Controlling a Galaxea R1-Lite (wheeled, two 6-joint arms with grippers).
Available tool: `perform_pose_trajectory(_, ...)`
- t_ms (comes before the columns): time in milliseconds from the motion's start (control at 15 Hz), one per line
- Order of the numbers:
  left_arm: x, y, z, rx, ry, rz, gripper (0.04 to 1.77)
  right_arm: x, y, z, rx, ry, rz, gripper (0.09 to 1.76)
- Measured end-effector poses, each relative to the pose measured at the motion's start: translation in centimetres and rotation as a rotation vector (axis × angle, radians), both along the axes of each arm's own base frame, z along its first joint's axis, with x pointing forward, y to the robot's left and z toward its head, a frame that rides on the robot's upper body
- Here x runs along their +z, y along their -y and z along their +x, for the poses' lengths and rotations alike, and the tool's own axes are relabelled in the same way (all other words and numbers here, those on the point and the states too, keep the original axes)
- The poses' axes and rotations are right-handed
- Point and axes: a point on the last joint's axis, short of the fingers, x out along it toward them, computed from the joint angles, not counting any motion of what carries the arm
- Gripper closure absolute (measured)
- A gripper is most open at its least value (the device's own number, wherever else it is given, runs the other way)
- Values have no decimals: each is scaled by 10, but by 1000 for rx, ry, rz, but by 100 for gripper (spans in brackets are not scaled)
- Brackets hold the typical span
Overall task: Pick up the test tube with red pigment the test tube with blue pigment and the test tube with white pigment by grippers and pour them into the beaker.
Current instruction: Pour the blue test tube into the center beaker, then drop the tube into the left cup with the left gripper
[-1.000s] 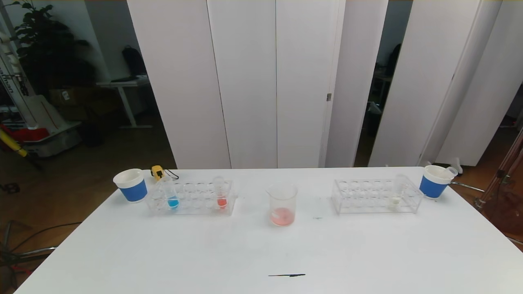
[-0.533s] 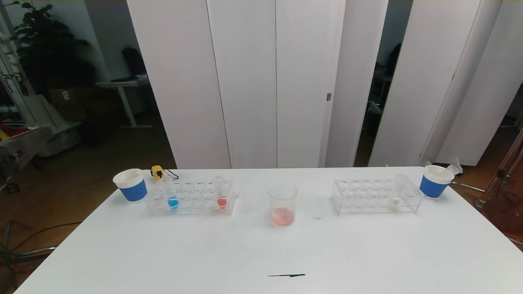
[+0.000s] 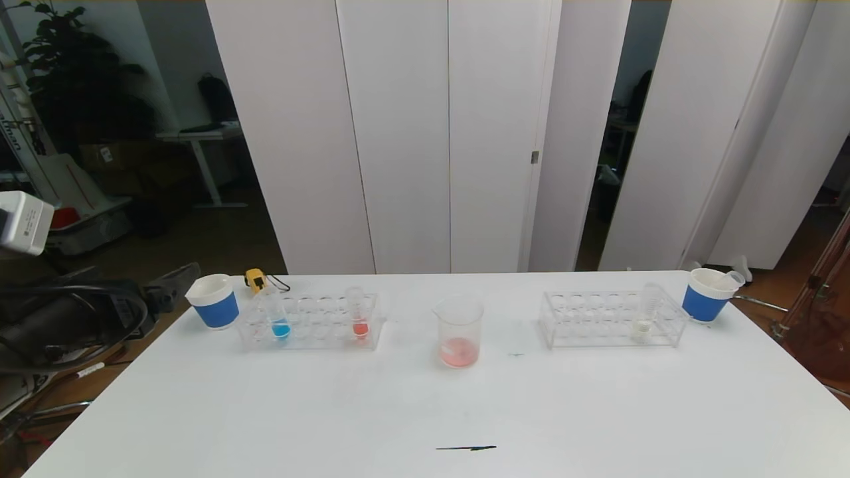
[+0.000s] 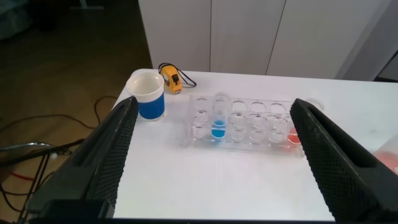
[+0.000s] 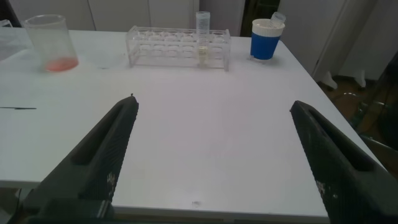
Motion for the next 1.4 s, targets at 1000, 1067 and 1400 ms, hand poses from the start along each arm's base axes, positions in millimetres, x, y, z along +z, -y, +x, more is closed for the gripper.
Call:
perform_pose_trajectory(1000, -79, 6, 51, -142, -127, -70, 6, 0, 0, 0, 0, 0, 0, 10)
perform_pose_trajectory(1067, -82, 6, 55, -140, -131, -74, 6, 0, 0, 0, -1, 0, 0, 10)
perform_pose_trajectory(1400, -95, 5, 80, -124, -144, -123, 6, 0, 0, 0, 0, 0, 0, 10)
